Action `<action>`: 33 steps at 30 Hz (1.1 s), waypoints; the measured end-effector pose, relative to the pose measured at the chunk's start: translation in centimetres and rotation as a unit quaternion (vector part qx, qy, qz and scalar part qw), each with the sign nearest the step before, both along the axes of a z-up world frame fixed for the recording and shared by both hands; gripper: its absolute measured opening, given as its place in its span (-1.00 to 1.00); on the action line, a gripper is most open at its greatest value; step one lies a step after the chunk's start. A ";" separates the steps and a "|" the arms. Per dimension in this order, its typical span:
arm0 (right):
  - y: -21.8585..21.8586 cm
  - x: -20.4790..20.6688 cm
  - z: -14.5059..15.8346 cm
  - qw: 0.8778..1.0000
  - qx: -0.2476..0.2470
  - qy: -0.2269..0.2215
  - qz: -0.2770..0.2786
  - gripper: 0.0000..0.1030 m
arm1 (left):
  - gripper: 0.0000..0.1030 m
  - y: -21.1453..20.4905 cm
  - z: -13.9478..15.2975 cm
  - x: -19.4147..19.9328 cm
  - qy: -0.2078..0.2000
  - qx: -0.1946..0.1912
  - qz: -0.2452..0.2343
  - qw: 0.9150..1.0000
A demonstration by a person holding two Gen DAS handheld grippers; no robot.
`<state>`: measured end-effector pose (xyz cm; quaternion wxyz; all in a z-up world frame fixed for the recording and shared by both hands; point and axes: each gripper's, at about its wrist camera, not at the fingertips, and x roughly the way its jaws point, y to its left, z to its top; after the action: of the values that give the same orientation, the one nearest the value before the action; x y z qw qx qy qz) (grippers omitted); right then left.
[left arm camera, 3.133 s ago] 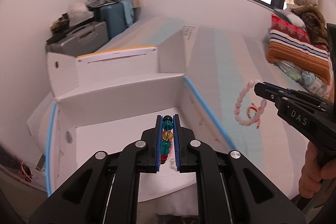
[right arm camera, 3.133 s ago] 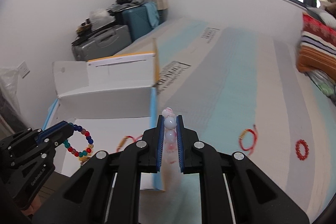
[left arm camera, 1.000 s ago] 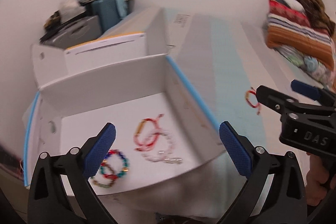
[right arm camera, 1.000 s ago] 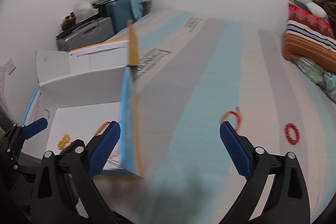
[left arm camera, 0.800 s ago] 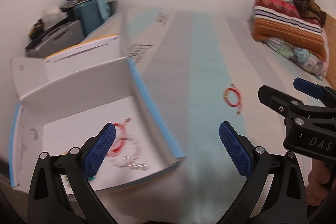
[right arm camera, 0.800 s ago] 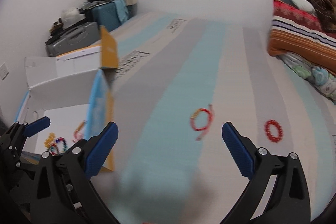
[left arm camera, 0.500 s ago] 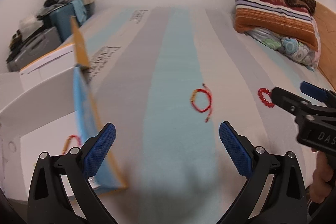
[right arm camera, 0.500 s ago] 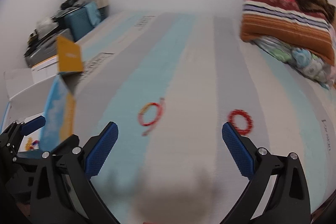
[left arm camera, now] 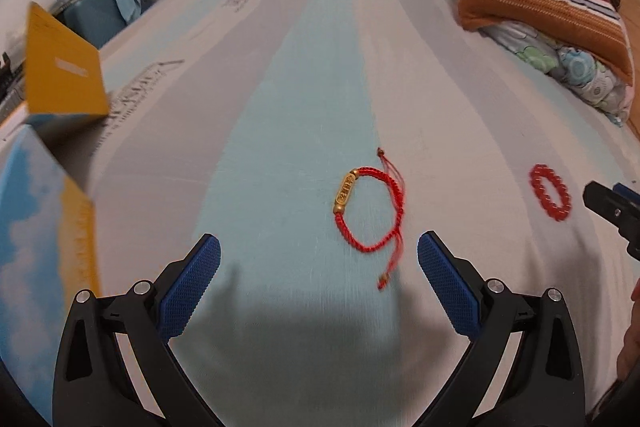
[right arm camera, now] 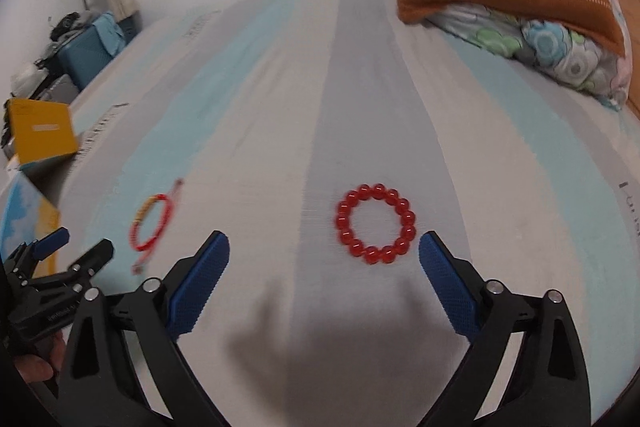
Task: Organize jewelry
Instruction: 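Move both tools back toward the red cord and red bead bracelets, then grasp the red cord bracelet with left tool while right tool grasps red bead bracelet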
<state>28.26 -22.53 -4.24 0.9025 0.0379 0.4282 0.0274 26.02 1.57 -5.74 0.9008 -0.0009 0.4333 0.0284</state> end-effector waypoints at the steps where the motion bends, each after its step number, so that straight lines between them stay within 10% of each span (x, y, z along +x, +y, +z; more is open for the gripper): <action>1: -0.2 0.5 -0.6 1.000 -0.001 0.007 -0.001 0.75 | 0.89 0.0 -0.6 0.7 0.004 -0.002 0.001 1.000; 11: -1.2 3.3 -4.8 0.998 -0.010 0.057 -0.017 0.52 | 0.83 0.5 -3.9 4.6 0.023 0.000 0.012 1.000; 27: -1.9 3.6 -5.6 0.997 -0.002 0.074 -0.038 -0.36 | -0.79 -0.3 -3.8 3.5 0.028 -0.002 -0.012 1.000; 33: -2.0 3.2 -5.2 0.997 0.010 0.067 -0.041 -0.49 | -0.86 -0.3 -3.2 2.7 0.036 -0.029 -0.022 0.999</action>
<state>31.48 -24.52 -9.42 0.8715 0.0665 0.4859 -0.0077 28.74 1.32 -8.97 0.8847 -0.0166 0.4658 -0.0042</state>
